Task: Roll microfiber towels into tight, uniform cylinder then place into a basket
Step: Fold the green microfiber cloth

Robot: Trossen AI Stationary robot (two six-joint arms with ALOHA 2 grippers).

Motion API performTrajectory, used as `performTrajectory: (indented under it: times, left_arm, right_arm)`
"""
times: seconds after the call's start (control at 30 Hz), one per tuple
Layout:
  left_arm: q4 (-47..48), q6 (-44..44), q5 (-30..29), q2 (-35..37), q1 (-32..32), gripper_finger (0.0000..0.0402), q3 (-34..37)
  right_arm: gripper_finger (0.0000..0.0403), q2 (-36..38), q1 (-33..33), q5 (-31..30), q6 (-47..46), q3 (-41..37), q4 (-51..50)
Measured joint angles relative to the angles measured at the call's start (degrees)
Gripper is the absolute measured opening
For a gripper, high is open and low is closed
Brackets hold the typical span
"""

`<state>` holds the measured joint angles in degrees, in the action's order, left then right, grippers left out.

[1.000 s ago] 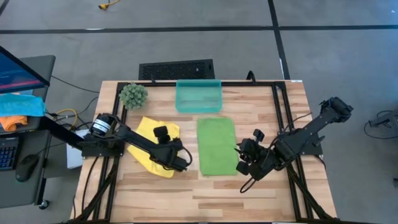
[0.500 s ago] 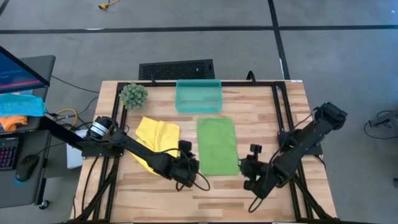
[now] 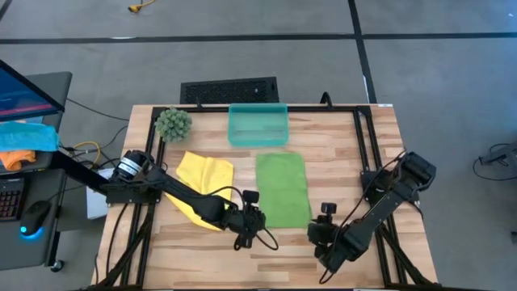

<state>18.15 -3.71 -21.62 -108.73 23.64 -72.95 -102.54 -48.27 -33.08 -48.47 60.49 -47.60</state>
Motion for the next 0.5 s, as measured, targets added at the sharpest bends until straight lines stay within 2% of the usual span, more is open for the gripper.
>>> performTrajectory:
  times: [0.17,0.3,0.5]
  left_arm:
    - [-1.82,0.99,0.05,-0.02,-0.02,0.0138,0.02]
    - [-2.49,0.70,0.13,-0.02,0.00,0.0178,0.02]
    - [-2.49,-0.22,0.14,-0.04,-0.02,0.0198,0.04]
  right_arm:
    - [0.0128,-0.84,0.02,0.44,0.31,0.00,2.87]
    - [0.0152,-0.81,0.12,0.28,0.82,0.00,3.18]
    - [0.0210,-1.90,1.40,0.16,9.09,-0.01,5.41]
